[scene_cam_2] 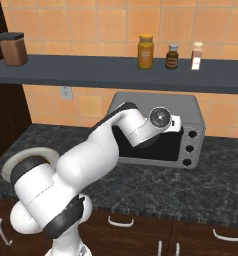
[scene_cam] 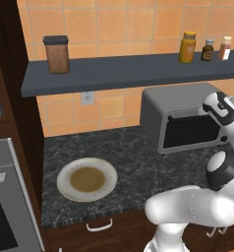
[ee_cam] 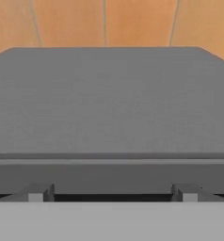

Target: Pick up the kebab skewer and baguette bread, and place them inside the toaster oven. Close the toaster oven door and start by setting the timer.

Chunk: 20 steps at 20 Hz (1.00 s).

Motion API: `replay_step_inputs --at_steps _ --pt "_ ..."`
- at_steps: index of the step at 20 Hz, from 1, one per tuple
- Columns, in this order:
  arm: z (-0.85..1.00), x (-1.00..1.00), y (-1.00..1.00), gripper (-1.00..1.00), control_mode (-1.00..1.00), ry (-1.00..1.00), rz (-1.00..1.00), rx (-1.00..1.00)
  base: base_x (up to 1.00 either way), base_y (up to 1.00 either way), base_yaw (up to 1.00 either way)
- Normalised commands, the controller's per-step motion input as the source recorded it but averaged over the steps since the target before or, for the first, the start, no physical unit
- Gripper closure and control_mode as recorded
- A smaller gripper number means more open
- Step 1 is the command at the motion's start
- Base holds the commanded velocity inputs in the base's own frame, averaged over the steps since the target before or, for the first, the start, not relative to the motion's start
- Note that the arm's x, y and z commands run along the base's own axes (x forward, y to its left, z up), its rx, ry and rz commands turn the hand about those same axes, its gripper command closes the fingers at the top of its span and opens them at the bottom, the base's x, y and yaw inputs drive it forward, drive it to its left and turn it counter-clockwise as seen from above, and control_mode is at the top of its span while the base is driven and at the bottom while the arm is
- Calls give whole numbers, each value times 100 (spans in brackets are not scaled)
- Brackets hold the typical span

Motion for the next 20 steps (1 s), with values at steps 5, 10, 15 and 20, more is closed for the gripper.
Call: replay_step_inputs --at_steps 5,10,15,20 --pt "8 -13 7 -100 -100 -1 -1 0 0 0 0" --pt "63 -16 0 -100 -100 -17 -4 1 0 0 0" --pt "12 -81 -52 -100 -100 -15 -9 5 0 0 0" --pt "-1 -88 -71 -100 -100 -13 -6 3 0 0 0"
